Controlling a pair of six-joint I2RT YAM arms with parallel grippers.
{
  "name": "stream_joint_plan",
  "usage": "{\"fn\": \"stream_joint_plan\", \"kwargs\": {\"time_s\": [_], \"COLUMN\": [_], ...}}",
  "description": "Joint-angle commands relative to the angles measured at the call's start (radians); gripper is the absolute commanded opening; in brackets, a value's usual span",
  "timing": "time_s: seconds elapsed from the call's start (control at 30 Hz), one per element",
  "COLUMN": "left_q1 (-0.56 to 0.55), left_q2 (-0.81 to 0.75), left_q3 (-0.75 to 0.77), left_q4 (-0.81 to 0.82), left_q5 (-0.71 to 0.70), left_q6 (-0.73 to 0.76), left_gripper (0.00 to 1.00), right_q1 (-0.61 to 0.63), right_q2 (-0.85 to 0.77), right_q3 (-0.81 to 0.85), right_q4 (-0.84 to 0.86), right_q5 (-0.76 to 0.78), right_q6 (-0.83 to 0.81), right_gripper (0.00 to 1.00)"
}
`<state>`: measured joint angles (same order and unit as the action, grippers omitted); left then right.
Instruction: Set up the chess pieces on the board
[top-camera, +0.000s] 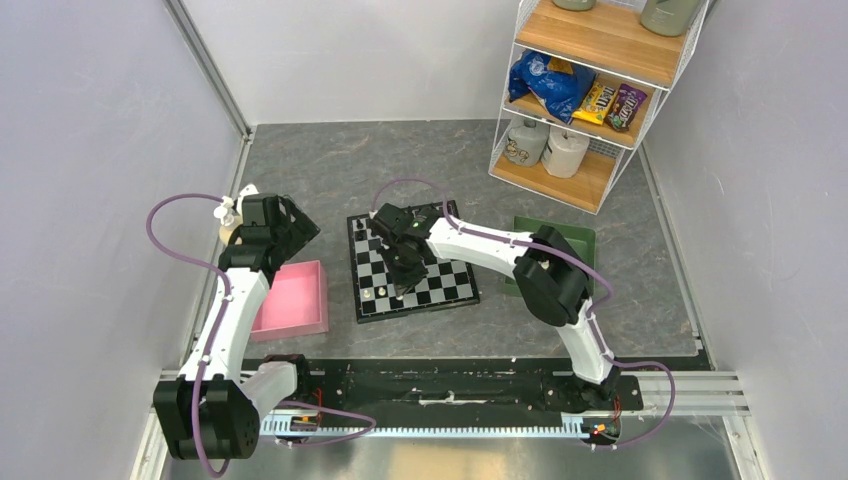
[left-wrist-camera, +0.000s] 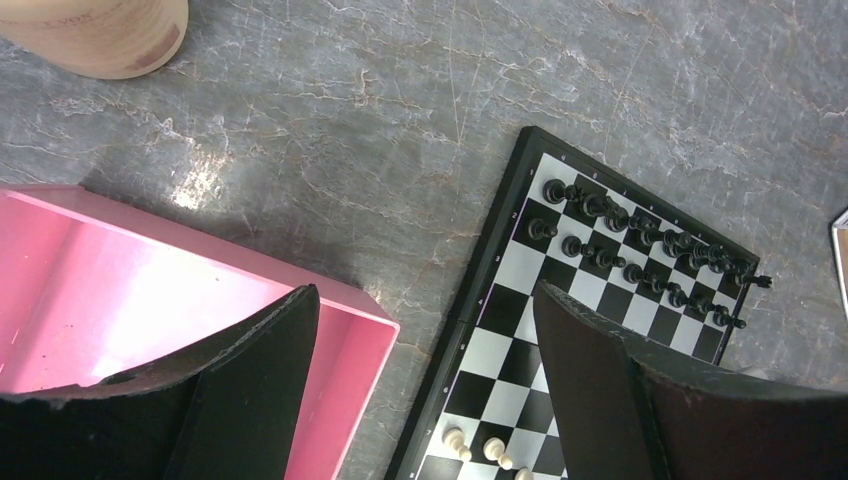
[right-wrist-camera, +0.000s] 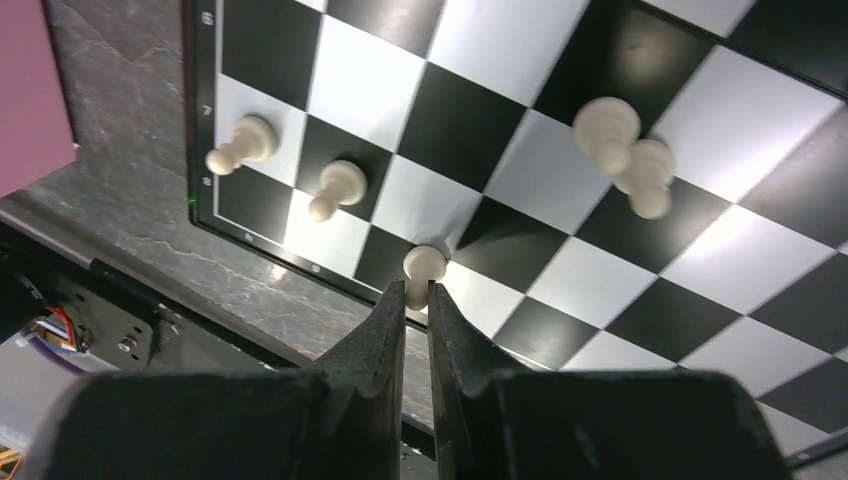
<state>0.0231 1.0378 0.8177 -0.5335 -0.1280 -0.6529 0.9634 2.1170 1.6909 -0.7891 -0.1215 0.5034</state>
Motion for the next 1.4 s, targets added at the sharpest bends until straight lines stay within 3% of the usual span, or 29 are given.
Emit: {"fn": "stream_joint_plan", "kwargs": {"time_s": [0.0,1.1,1.37], "left_q1": [0.005,0.005,0.004], "left_q2": [-0.005,-0.017,-0.013], "left_q3": [0.001,-0.008,-0.009], "left_q4": [0.036,0.029,0.029], "left_q5": [0.006,-0.009,-0.006], "left_q6": [0.012,0.016,0.016], "left_gripper": [0.86,0.85,0.85], "right_q1": [0.002,0.002,0.003], "right_q2": [0.033,0.086,0.068], "right_q3": [0.058,0.099,0.098], "right_q4": [0.000,0.031,0.053], "right_q5": [-0.013,0.049,0.047], "right_q6": [-0.014,-0.009,-0.015], "right_gripper": [0.18,0.22,0.27]}}
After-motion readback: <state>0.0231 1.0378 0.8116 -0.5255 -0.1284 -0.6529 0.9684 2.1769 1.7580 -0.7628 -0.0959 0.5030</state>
